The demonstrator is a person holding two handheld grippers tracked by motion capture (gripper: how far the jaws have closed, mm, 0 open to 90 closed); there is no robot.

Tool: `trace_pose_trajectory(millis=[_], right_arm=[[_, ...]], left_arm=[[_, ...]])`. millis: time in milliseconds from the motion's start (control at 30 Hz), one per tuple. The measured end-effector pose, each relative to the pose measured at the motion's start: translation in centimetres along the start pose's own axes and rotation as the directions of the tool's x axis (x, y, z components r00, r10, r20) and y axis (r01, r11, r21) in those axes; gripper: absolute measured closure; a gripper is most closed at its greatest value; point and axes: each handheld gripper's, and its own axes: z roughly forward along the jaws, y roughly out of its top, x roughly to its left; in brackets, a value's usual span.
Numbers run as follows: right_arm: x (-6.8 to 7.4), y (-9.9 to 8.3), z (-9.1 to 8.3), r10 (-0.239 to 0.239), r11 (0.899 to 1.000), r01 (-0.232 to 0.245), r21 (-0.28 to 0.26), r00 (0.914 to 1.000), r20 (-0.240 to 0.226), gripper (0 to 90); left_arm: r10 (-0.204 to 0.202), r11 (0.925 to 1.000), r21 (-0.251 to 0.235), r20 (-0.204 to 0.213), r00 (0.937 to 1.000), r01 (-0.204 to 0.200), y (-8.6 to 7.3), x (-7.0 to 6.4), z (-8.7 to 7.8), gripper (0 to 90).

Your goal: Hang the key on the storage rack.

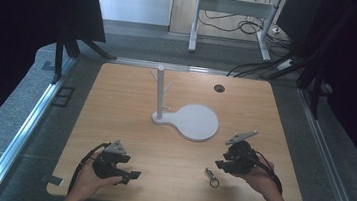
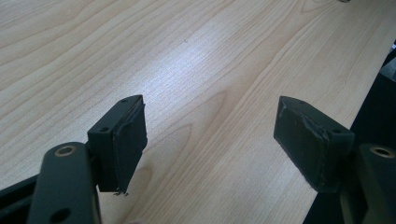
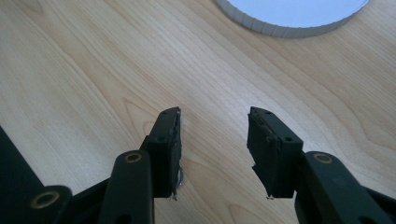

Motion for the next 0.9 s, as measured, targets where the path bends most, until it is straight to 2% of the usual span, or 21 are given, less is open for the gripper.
trace_pose_trajectory(millis=[267,433,533,900], right_arm=[[0.8,0.5,0.5,-0.029,0.999,0.030,0.045,0.9995,-0.011,57.9],[1.0,0.4,1.2,-0.029,0.997,0.030,0.077,0.9993,-0.025,60.1],[1.3,0.2,2.2,-0.030,0.993,0.034,0.113,0.9988,-0.038,62.5],[1.7,0.2,4.0,-0.020,0.986,0.031,0.166,0.9976,-0.067,67.4]], left_arm=[[-0.002,1.0000,-0.006,0.000,1.0000,0.002,0.0,0.1,-0.2,25.9],[-0.001,1.0000,-0.008,0.002,1.0000,0.001,0.0,0.1,-0.3,25.9],[-0.004,0.9999,-0.010,0.002,1.0000,0.004,0.0,0.1,-0.2,25.9],[0.003,1.0000,-0.002,0.003,1.0000,-0.003,0.0,0.1,-0.1,25.9]])
